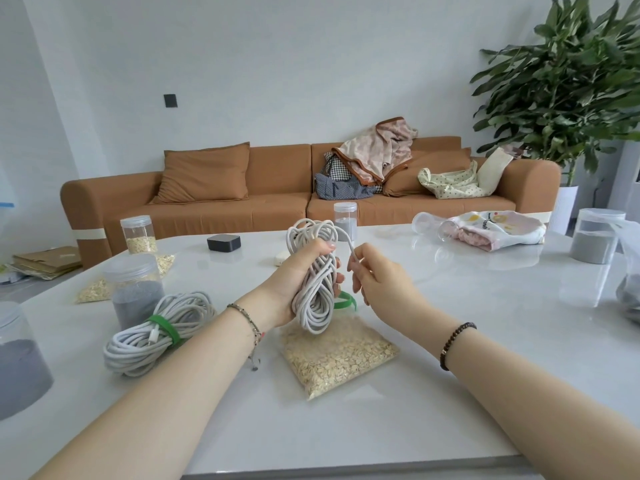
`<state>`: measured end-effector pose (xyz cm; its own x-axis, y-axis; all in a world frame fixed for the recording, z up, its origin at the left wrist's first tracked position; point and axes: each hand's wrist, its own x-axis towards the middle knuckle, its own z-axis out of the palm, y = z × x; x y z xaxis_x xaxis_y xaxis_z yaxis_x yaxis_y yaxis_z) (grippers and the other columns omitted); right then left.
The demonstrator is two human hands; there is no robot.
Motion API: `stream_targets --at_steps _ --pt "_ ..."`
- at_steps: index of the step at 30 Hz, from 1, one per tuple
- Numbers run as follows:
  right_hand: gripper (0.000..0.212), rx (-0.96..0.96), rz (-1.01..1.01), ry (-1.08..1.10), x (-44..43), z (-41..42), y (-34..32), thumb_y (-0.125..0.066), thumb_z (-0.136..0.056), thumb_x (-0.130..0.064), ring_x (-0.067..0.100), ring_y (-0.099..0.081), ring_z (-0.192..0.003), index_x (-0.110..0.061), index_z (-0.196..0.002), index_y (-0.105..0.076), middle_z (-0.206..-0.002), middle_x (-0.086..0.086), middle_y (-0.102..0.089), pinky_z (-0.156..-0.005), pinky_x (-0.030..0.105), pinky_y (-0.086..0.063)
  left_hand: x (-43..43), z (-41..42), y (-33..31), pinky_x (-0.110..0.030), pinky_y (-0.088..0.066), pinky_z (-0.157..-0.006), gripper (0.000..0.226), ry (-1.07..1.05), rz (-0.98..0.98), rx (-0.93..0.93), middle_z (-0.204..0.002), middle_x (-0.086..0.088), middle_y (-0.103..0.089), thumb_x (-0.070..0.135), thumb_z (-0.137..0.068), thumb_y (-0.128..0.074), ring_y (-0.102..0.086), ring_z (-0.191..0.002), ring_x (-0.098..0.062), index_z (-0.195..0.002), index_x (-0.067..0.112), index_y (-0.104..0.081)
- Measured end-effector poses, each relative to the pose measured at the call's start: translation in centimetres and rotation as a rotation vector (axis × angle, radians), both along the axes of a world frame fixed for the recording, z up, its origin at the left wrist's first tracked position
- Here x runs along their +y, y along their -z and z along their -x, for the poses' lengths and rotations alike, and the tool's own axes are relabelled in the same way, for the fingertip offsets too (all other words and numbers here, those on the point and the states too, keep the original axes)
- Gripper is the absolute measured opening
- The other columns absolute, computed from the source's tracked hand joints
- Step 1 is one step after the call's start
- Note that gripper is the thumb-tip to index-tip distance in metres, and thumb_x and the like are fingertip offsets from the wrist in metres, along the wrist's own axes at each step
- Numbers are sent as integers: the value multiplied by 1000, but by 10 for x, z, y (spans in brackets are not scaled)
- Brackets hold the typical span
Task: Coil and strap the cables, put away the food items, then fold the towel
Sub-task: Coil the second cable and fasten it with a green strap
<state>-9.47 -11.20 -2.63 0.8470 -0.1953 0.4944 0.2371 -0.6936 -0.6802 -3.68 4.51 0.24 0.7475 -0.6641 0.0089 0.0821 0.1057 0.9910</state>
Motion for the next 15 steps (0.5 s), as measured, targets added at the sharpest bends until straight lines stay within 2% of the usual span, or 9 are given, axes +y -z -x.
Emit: stream_targets --at_steps 2,4,6,8,12,15 --pt "15 16 65 4 -1 1 1 -42 -106 -15 7 -49 -59 -13 -95 -52 -77 6 -66 -58 24 -38 -1 3 -1 -25 -50 -57 28 -33 -27 -83 -70 -8 -63 35 -95 -57 -59 -55 -16 -81 11 -62" --pt "15 23 118 6 -3 2 2 -43 -105 -11 4 -51 -63 -11 -97 -55 -71 -4 -61 -58 16 -38 -3 5 0 -24 -50 -52 24 -63 -18 -144 -70 -9 -63 31 -96 -59 -61 -54 -15 -83 10 -63" --pt "16 17 151 11 -3 2 1 -44 -104 -7 -7 -53 -63 -9 -100 -59 -68 -17 -54 -60 8 -39 -4 6 0 -23 -50 -50 21 -110 -2 -180 -68 -10 -63 26 -96 -60 -64 -53 -14 -84 9 -64" --pt "18 2 171 11 -3 3 -1 -45 -103 -6 -17 -51 -63 -10 -103 -63 -67 -22 -50 -62 5 -38 -4 6 -1 -22 -50 -50 20 -143 -6 -188 -67 -11 -63 24 -95 -61 -64 -52 -14 -83 9 -64" --pt "19 -10 191 -17 -1 8 -3 -48 -103 -8 -2 -51 -64 -11 -105 -67 -66 -20 -53 -63 8 -39 -2 3 1 -25 -51 -53 17 -176 -11 -190 -66 -12 -61 22 -93 -63 -64 -52 -16 -82 9 -66" --pt "18 3 193 -59 4 10 -4 -50 -103 -11 13 -51 -65 -12 -102 -68 -67 -3 -60 -63 12 -39 -2 0 3 -27 -51 -54 20 -178 -17 -200 -66 -12 -62 26 -87 -70 -61 -53 -18 -78 9 -66"
